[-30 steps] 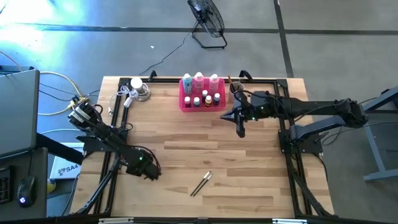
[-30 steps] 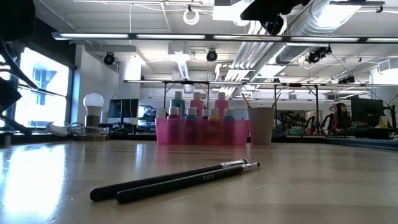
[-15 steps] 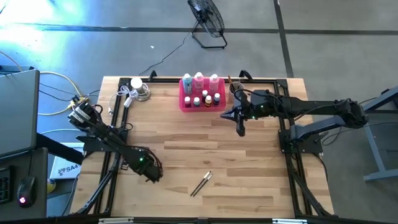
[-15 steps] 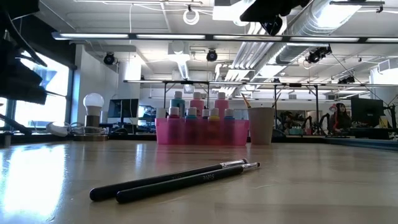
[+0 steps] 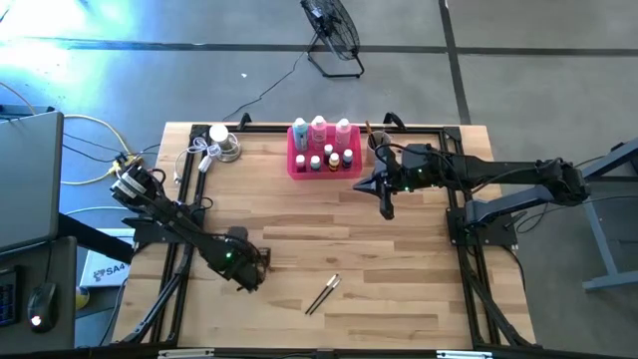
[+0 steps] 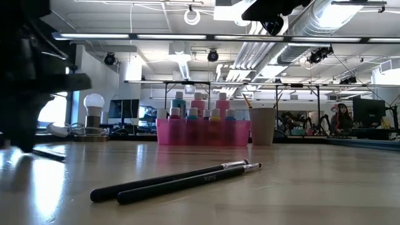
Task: Pick & Place Paint Supplies
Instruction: Move the silver paintbrushes to the center of the table, then put the silver paintbrush into the white cup
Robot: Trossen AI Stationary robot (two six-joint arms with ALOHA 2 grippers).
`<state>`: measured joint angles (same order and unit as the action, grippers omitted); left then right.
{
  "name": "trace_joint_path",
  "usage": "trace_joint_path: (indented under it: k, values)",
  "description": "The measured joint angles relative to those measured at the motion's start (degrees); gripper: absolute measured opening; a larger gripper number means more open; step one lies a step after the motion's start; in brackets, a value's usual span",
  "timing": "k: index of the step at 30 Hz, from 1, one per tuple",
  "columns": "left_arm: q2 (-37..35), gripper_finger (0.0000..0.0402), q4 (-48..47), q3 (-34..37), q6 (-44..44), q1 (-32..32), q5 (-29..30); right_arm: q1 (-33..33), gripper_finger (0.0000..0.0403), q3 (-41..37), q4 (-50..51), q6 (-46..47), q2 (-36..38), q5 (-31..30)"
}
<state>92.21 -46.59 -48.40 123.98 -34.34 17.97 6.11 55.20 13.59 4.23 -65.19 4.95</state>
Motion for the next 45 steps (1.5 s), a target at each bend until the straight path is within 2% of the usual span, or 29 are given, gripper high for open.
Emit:
trace_joint_path:
  k: [4,7,12,17,21,23,26,28,34,40,45]
  values:
    - [0.00,0.0000,1.80,0.01,0.79,0.04,6.25,0.02,0.0002,0.00,0.00,0.00,0.00,-0.02]
    - [0.00,0.0000,2.79,0.00,0.46,0.89,7.70,0.02,0.0002,0.00,0.00,0.02,0.00,-0.04]
    - [-0.03,0.0000,2.05,0.00,-5.12,2.88,1.67,0.02,0.0002,0.00,0.02,0.11,0.00,0.03]
    - [-0.22,0.0000,2.08,-0.05,-14.43,3.48,-5.47,0.02,0.0002,0.00,1.38,0.43,0.00,0.07]
    - [-0.78,0.0000,3.38,-0.02,-19.33,3.31,-6.61,0.00,0.0002,0.00,3.59,0.73,-0.44,0.36]
    - [-1.43,0.0000,5.36,-0.05,-21.44,3.20,-7.47,0.02,0.0002,0.02,4.06,1.97,-0.99,2.65]
    - [-2.76,0.0000,5.19,-0.07,-24.17,3.16,-5.73,0.00,0.0002,0.02,3.69,4.23,-3.39,6.77]
    - [-3.39,0.0000,5.46,-0.07,-25.60,3.22,-4.95,-0.40,0.0002,0.02,4.04,5.59,-5.00,7.40]
    - [-5.99,0.0000,5.34,-0.05,-31.53,3.18,-3.09,-2.44,0.0002,0.02,3.38,7.21,-9.37,6.49]
    - [-11.76,0.0000,12.56,-0.05,-43.17,3.18,4.61,-4.30,0.0002,0.02,3.33,7.67,-8.77,2.70]
    - [-19.00,0.0000,13.94,-0.11,-50.76,2.82,9.74,-4.20,0.0002,0.02,1.33,7.78,-8.44,2.67]
